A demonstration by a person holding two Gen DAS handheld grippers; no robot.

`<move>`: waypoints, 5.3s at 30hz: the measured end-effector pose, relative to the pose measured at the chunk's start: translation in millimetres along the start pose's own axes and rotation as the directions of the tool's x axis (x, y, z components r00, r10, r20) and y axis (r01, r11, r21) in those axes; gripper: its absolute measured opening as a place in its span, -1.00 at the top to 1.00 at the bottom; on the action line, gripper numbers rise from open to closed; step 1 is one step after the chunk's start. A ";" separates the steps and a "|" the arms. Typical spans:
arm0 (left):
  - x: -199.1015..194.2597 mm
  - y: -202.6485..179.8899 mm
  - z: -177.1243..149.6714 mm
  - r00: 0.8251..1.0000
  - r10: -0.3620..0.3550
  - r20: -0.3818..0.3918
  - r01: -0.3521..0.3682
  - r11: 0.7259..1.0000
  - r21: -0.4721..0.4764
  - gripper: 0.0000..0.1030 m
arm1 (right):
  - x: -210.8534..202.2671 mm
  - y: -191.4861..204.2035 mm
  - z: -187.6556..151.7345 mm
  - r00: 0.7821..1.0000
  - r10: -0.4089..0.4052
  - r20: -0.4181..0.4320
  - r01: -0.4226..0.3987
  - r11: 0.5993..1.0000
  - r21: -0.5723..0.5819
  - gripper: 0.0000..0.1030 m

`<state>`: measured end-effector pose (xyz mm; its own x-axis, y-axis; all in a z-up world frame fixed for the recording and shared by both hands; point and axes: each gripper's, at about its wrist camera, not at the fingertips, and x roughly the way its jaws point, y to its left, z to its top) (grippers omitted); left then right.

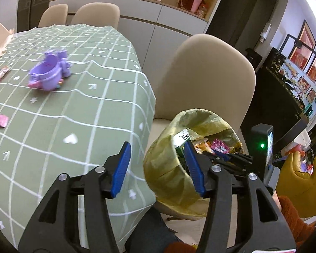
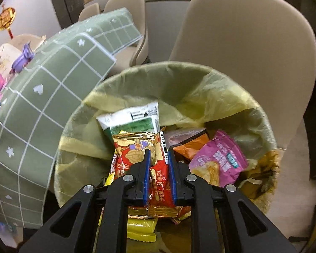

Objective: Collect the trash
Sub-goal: 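Open both tools to drop the packets into the trash bin, then grasp the pink candy stick with the left tool while the right tool grasps the pink spoon candy, then carry the pink candy stick and pink spoon candy with both tools to the bin, then open both tools to drop the pink candies into the trash bin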

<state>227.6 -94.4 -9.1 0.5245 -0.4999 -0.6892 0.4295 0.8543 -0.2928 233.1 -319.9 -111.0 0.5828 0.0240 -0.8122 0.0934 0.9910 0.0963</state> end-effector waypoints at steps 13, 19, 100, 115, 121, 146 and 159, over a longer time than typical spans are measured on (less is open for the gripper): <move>-65.0 58.7 -3.7 0.993 0.084 0.080 -0.084 0.996 -0.001 -0.07 | -65.2 22.9 12.3 0.992 0.001 0.127 0.002 1.000 -0.025 0.28; -96.6 122.0 -3.7 0.977 0.173 0.121 -0.168 0.985 -0.046 -0.07 | -105.5 66.9 35.1 0.969 0.131 0.209 -0.114 0.989 -0.094 0.10; -143.9 151.6 -26.5 0.965 0.238 0.108 -0.227 0.969 -0.102 0.71 | -101.6 266.7 64.2 0.931 0.338 0.137 -0.219 0.819 -0.530 0.62; -62.5 -3.4 -19.4 0.996 0.036 0.082 -0.043 0.996 0.083 0.71 | -154.9 85.8 19.9 0.921 0.186 0.341 -0.076 0.947 -0.312 0.62; -4.1 -45.9 -16.8 0.999 -0.040 0.023 0.036 0.991 0.131 0.71 | -151.3 24.7 9.1 0.932 0.098 0.348 -0.021 0.976 -0.219 0.62; 67.7 -41.9 2.4 0.999 -0.040 -0.006 0.041 0.999 0.008 -0.01 | -61.3 -22.4 13.5 0.967 0.136 0.214 -0.123 0.990 -0.073 0.62; -28.9 -5.6 -34.0 0.988 0.062 0.143 -0.059 0.998 -0.021 -0.26 | 6.4 -0.2 6.4 0.996 0.089 -0.015 -0.089 0.996 0.020 0.61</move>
<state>185.0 -79.9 -10.0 0.6500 -0.4616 -0.6037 0.3822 0.8852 -0.2653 241.9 -320.8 -112.5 0.5769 0.1142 -0.8088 0.0574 0.9821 0.1796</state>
